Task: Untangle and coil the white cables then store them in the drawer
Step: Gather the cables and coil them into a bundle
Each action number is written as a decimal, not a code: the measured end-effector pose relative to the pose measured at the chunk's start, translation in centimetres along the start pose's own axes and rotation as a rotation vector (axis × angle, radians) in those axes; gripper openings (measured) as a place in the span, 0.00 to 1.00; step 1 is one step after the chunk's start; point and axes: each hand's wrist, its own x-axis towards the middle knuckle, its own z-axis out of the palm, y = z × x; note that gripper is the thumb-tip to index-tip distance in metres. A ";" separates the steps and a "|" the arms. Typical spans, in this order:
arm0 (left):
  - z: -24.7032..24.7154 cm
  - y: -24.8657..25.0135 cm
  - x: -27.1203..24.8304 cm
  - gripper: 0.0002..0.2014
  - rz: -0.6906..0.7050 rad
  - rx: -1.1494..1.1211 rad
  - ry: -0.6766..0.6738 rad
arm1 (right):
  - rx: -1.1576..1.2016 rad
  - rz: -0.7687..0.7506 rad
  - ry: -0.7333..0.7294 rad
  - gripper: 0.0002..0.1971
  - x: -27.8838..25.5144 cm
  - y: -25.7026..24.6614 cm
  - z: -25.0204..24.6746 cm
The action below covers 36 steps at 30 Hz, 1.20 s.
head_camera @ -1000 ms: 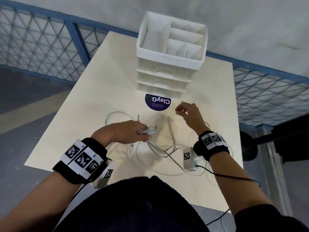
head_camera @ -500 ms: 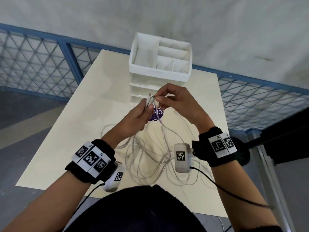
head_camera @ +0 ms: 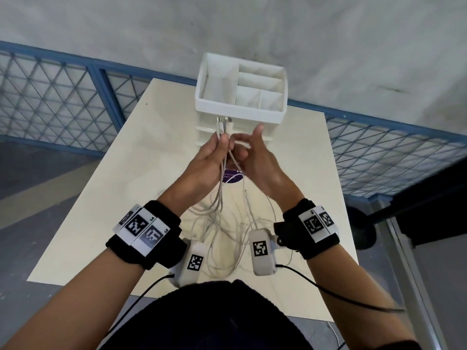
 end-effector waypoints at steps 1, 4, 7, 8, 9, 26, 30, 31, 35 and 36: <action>0.0 0.5 0.0 0.14 0.013 -0.029 0.011 | 0.065 0.056 -0.092 0.39 -0.2 0.2 0.8; -0.5 2.2 0.0 0.15 0.084 -0.082 0.050 | 0.028 0.139 -0.328 0.38 -0.6 1.0 2.4; -2.0 3.8 0.0 0.15 0.125 -0.140 0.026 | -0.205 0.222 -0.450 0.42 -0.8 1.6 1.5; -2.7 4.4 -0.1 0.16 0.146 -0.154 0.039 | -0.270 0.216 -0.437 0.38 -1.0 1.7 0.9; -3.3 4.8 -0.2 0.17 0.166 -0.159 0.060 | -0.331 0.192 -0.403 0.35 -1.4 1.6 0.4; -6.8 4.0 -2.1 0.15 0.143 0.397 0.253 | -0.908 0.258 0.197 0.30 -2.0 3.8 -10.7; -3.5 1.7 -2.1 0.08 0.050 0.519 0.058 | -0.806 0.212 0.010 0.30 -2.1 1.7 -7.3; -2.7 1.1 -2.0 0.13 -0.006 0.496 -0.014 | -0.789 0.191 -0.024 0.30 -2.3 1.1 -6.5; -0.6 -1.7 -1.7 0.18 -0.097 0.722 -0.180 | -0.725 0.111 -0.080 0.31 -2.6 -0.6 -4.8; -0.5 -2.1 -1.7 0.16 -0.097 0.787 -0.175 | -0.714 0.102 -0.082 0.31 -2.6 -0.7 -4.9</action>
